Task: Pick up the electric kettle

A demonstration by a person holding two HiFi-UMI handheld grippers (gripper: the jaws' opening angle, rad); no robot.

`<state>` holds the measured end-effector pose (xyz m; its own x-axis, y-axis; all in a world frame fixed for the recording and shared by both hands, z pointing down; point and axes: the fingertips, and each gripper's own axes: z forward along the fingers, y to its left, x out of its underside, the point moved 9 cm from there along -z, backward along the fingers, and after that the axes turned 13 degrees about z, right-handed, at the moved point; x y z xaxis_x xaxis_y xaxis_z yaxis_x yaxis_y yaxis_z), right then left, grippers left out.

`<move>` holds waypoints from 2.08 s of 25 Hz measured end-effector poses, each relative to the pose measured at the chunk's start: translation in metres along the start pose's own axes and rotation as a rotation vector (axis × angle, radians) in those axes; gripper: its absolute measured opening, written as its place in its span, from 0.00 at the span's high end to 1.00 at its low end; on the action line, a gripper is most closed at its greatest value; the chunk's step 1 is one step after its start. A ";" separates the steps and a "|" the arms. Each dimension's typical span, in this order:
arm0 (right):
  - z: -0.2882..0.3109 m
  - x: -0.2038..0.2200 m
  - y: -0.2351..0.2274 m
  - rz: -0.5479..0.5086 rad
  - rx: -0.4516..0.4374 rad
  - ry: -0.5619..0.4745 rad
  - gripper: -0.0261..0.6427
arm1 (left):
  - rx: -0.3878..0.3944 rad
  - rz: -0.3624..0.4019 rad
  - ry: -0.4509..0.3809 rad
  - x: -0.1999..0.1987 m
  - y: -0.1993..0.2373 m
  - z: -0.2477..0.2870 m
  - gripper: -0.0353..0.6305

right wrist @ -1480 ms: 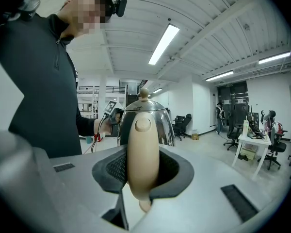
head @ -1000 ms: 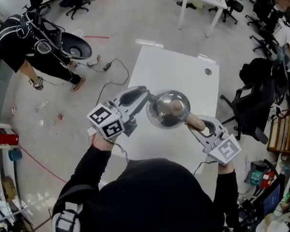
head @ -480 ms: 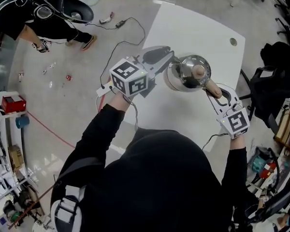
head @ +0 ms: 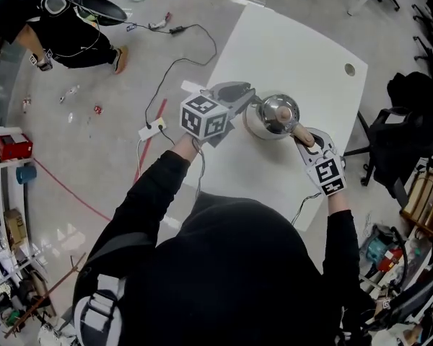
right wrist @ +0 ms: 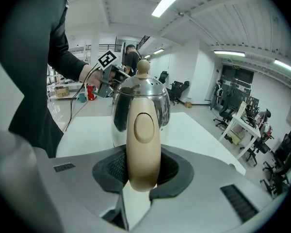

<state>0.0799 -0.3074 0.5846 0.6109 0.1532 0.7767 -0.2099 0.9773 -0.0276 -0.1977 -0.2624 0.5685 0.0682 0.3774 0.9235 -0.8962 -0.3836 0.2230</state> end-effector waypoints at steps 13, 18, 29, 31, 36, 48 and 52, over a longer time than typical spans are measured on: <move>0.037 0.001 0.010 0.030 -0.043 0.117 0.82 | -0.030 -0.058 0.104 0.036 0.031 -0.010 0.82; 0.040 0.006 0.003 -0.001 -0.049 0.102 0.82 | -0.050 -0.079 0.068 0.041 0.026 -0.007 0.82; 0.001 0.055 -0.002 0.203 0.050 0.019 0.67 | -0.185 -0.203 0.026 0.070 0.019 -0.042 0.62; -0.021 0.068 -0.001 0.306 0.090 -0.033 0.67 | -0.238 -0.240 0.000 0.076 0.012 -0.065 0.62; -0.072 0.088 0.007 0.567 0.193 -0.211 0.69 | -0.308 -0.215 -0.013 0.067 -0.026 -0.105 0.62; -0.160 0.045 0.032 0.694 0.244 -0.570 0.94 | 0.021 0.027 -0.149 -0.023 -0.182 -0.066 0.67; -0.189 0.035 0.026 0.665 0.322 -0.616 0.94 | 0.104 0.018 -0.141 -0.024 -0.210 -0.040 0.67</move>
<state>0.2406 -0.2487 0.4920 -0.1975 0.4679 0.8614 -0.6245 0.6173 -0.4785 -0.0285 -0.1571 0.4872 0.1202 0.2502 0.9607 -0.8480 -0.4773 0.2304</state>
